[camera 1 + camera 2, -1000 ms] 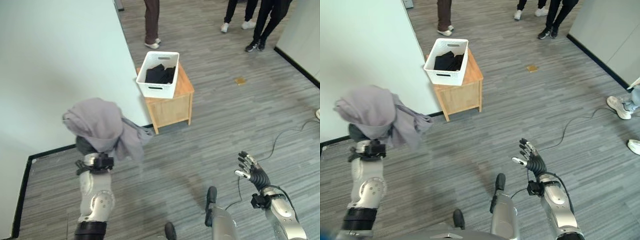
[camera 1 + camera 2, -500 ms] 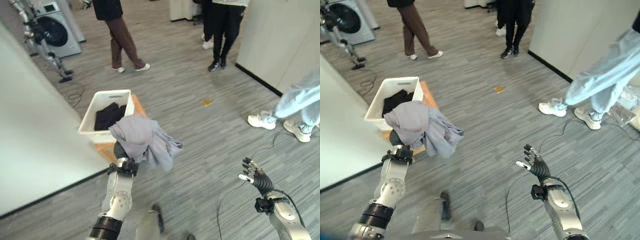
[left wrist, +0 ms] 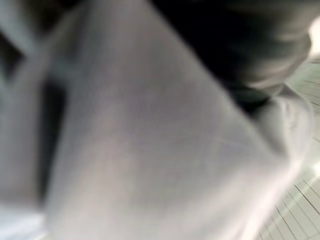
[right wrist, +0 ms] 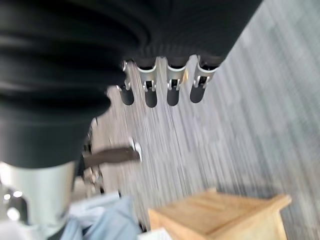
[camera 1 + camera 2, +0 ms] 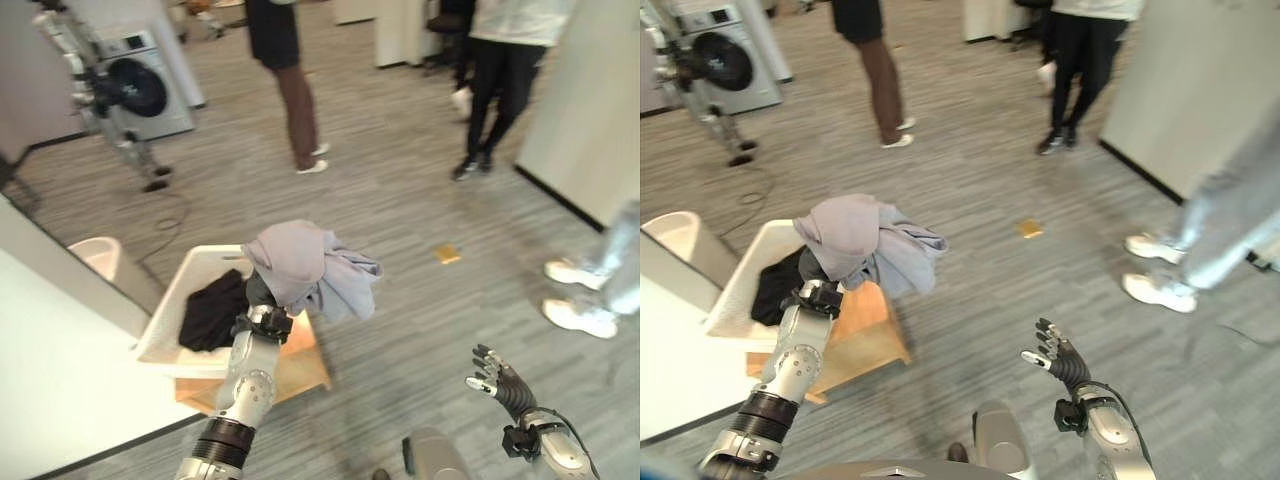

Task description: Pick up bed clothes into laundry basket.

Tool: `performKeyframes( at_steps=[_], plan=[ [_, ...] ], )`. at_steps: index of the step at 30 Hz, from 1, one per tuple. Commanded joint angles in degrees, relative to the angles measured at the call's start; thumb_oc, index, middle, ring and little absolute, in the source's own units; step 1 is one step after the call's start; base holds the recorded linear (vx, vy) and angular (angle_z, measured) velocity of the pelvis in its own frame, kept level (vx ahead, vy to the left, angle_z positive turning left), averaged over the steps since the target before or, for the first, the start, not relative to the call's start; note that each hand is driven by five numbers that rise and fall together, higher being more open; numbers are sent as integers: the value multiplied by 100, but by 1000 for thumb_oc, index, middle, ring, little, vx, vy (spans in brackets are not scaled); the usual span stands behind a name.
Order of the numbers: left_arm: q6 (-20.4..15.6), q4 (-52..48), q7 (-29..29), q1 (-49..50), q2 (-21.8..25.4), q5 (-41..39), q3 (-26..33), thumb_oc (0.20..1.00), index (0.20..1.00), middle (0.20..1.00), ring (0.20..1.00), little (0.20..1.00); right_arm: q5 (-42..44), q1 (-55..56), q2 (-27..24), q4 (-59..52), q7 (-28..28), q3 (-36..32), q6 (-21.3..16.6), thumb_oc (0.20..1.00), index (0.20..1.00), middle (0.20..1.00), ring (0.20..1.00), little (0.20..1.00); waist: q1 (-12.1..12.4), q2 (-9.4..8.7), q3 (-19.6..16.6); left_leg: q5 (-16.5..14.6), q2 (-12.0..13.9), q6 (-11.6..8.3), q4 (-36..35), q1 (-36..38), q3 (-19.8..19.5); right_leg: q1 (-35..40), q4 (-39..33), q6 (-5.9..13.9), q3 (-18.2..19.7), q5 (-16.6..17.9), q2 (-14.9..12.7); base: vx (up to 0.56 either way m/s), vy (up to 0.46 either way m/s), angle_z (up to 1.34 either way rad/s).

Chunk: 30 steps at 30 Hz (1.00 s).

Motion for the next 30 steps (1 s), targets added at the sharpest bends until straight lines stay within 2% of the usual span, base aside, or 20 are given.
performKeyframes(
  at_steps=[1, 2, 3, 4, 6, 10, 21, 30],
  plan=[
    [-574, -46, -20, -425, 446, 288, 580, 200, 200, 200, 200, 200, 157, 15, -159, -235, 109, -509, -284, 1000, 1000, 1000, 1000, 1000, -82, -154, -103, 244, 727, -722, 275, -480, 530, 1549, -1715, 400, 681, 1109, 90, 185, -234, 159],
    [-636, 18, 322, -555, 576, 772, 700, 200, 200, 200, 200, 200, 229, 23, -175, -265, 145, -477, -153, 1000, 1000, 1000, 1000, 1000, 55, -206, -116, 214, 762, -719, 335, -427, 575, 1495, -1620, 372, 405, 1220, -41, 142, -244, 168],
    [-632, 121, 600, -559, 653, 1224, 812, 200, 200, 200, 200, 200, 259, -53, -199, -217, 74, -372, -192, 1000, 1000, 1000, 1000, 1000, 140, -255, -161, 244, 743, -724, 251, -442, 644, 1470, -1697, 471, 362, 1514, -70, 191, -189, 146],
    [-651, 193, 884, -689, 710, 1513, 862, 200, 200, 200, 200, 200, 230, -19, -174, -235, 120, -389, -185, 1000, 1000, 1000, 1000, 1000, 151, -239, -206, 300, 777, -735, 223, -487, 505, 1600, -1850, 366, 440, 1290, 4, 131, -196, 95],
    [-823, 102, 1063, -755, 741, 1558, 1086, 200, 200, 200, 200, 200, 240, -14, -180, -212, 190, -463, -225, 1000, 1000, 1000, 1000, 1000, 259, -258, -315, 360, 809, -756, 102, -550, 423, 1755, -2099, 310, 240, 1217, -30, 109, -136, 46],
    [-764, 216, 1318, -829, 982, 1982, 1298, 200, 200, 200, 200, 200, 200, -76, -287, -180, 204, -510, -208, 1000, 1000, 1000, 1000, 1000, 305, -240, -407, 405, 874, -790, 0, -576, 300, 1886, -2244, 159, 119, 1095, 49, 83, -91, 30],
    [-456, 1051, 1163, -1083, 1527, 1957, 1076, 200, 200, 200, 200, 200, 253, -121, -360, -328, 427, -190, -98, 1000, 1000, 1000, 1000, 1000, 318, -224, -408, 398, 969, -825, -204, -428, 264, 2098, -2484, 95, 73, 1084, 147, 53, -17, -9],
    [-440, 1386, 1470, -1323, 1427, 1900, 1127, 200, 200, 200, 200, 200, 225, -27, -424, -406, 417, -175, -70, 1000, 1000, 1000, 1000, 1000, 253, -309, -358, 371, 1042, -857, -331, -448, 376, 2073, -2652, 133, 88, 1143, 174, 21, 10, 0]
  ],
)
